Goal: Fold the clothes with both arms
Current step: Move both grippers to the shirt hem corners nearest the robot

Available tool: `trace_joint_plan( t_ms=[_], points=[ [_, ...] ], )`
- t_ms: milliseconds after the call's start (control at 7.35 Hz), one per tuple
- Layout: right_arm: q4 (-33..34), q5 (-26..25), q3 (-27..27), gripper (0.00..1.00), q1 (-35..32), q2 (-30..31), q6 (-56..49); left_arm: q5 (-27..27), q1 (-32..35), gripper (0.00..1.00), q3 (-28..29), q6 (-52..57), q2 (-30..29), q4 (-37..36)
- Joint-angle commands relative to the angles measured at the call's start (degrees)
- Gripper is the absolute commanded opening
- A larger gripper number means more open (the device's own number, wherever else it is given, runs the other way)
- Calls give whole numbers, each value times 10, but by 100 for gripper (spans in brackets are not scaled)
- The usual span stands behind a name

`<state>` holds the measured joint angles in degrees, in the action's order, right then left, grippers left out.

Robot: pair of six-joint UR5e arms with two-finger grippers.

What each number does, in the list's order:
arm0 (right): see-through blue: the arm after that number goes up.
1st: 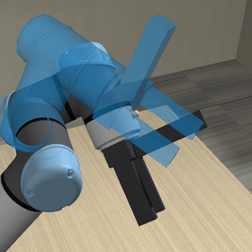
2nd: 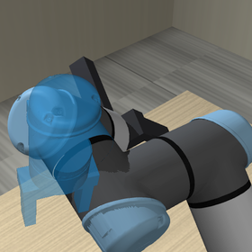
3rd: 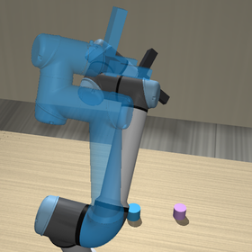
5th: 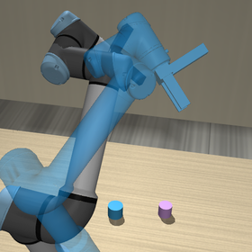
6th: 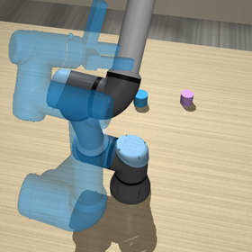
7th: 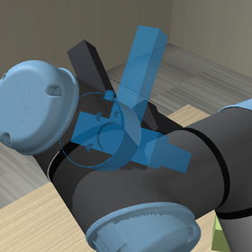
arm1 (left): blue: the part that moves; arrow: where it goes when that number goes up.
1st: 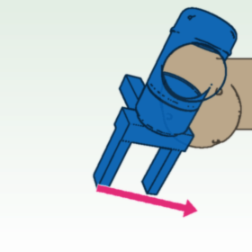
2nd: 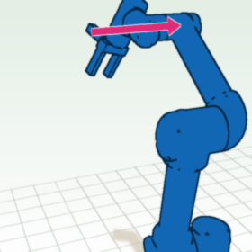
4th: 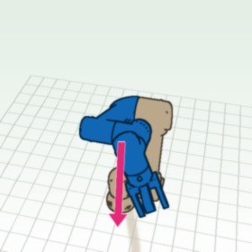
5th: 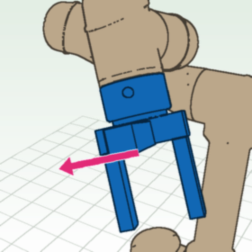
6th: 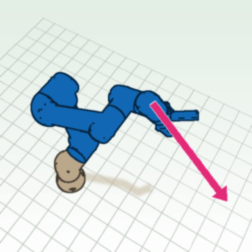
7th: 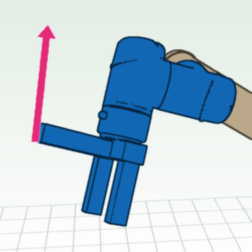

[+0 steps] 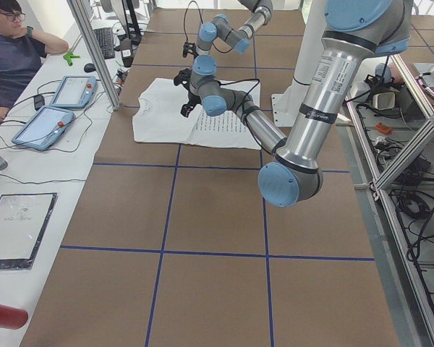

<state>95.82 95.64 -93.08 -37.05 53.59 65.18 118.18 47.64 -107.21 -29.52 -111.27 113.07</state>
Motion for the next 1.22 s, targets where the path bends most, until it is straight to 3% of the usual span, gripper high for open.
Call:
trace_joint_plan(
  t_ms=[0,136,272,408,680,952,1088],
  points=[
    [-1,33,-101,100,3,40,64,-28,0,100,-8,-9,13,0],
    [-3,28,-189,100,34,94,134,-66,-4,100,-16,-28,24,-1],
    [-3,8,-249,100,67,134,163,-69,-11,100,-41,-53,44,-1],
    [-3,-44,-291,100,117,173,184,-83,-46,100,-87,-99,92,1],
    [-6,-92,-356,100,202,222,257,-149,-143,100,-153,-217,153,2],
    [-6,-135,-380,100,261,241,300,-245,-253,100,-155,-340,175,4],
    [-5,-135,-380,100,264,241,301,-265,-284,100,-150,-368,190,4]
  ],
)
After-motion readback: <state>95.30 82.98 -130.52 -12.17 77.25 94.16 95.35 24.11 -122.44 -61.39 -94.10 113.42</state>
